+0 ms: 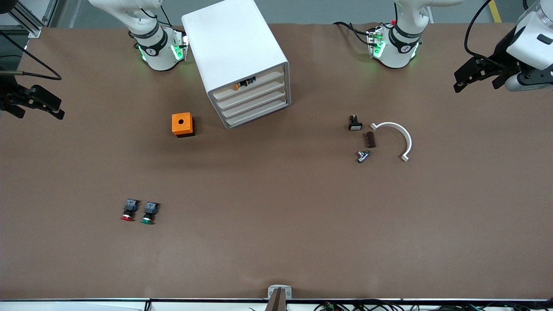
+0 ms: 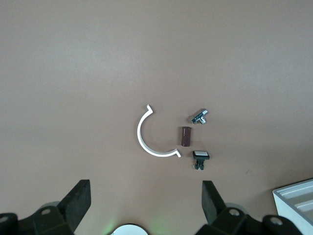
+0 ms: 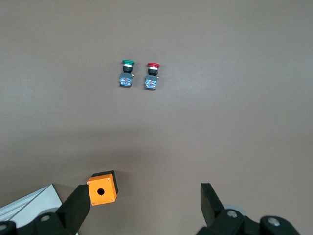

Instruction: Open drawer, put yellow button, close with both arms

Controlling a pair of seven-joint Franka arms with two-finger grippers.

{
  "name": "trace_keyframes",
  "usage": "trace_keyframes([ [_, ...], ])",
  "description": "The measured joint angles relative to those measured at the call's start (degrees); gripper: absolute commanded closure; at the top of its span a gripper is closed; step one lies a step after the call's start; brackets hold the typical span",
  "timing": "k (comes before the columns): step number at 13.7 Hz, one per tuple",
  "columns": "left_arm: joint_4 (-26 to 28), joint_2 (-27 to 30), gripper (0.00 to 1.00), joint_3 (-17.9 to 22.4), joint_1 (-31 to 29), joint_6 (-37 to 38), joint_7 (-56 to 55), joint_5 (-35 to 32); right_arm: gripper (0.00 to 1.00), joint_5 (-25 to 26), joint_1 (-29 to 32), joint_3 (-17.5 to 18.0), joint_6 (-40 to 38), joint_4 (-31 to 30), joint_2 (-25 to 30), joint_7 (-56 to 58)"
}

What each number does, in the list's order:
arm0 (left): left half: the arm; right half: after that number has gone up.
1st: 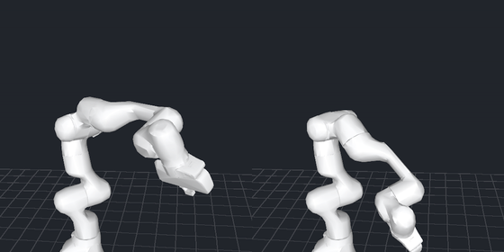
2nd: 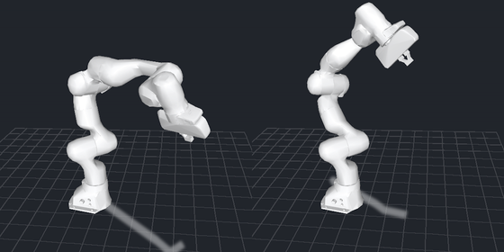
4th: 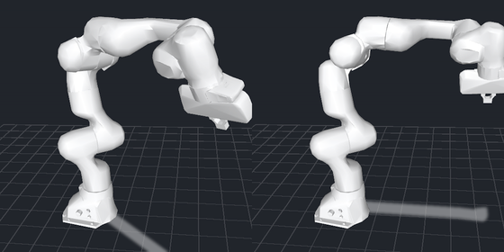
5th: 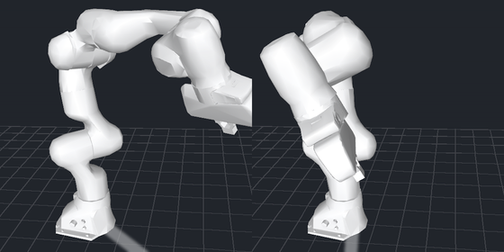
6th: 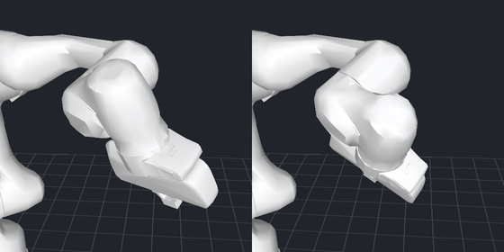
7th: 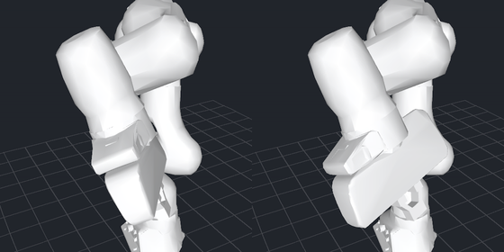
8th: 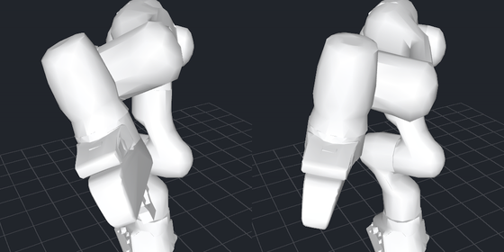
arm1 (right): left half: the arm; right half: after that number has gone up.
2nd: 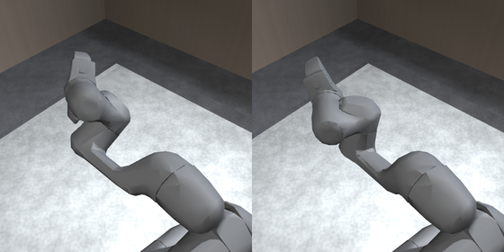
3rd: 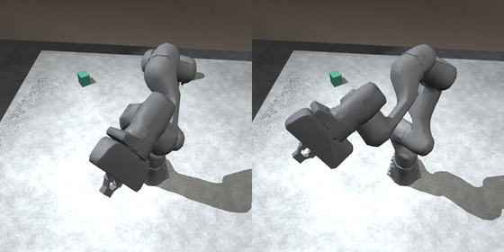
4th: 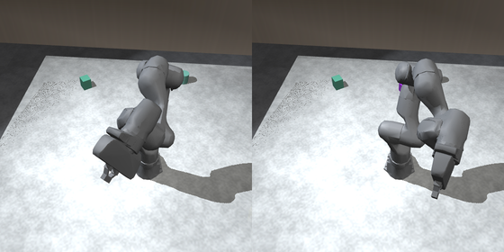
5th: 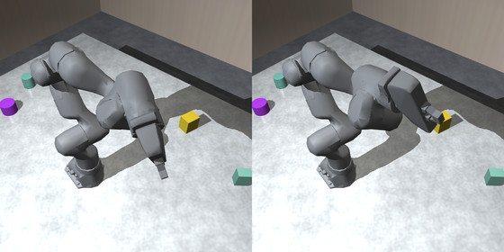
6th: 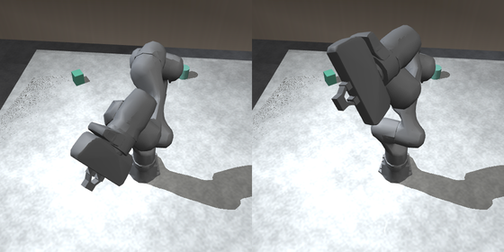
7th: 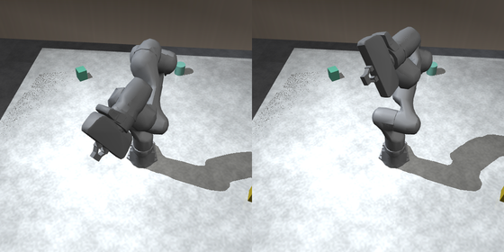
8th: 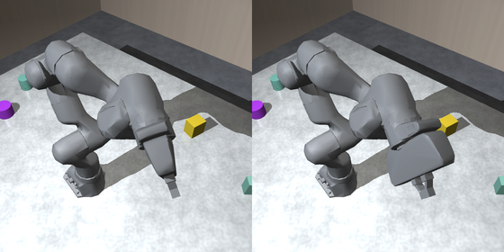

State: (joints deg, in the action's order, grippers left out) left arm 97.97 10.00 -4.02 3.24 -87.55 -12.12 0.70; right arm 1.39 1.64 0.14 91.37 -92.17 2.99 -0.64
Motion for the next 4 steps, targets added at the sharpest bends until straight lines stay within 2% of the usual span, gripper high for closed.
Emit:
trace_keyframes([
  [4,-1.83,-0.79,0.0,0.0,0.0,0.0,0.0,-0.01,0.0,0.0,-0.03,0.03,0.0,0.0,0.0,0.0],
])
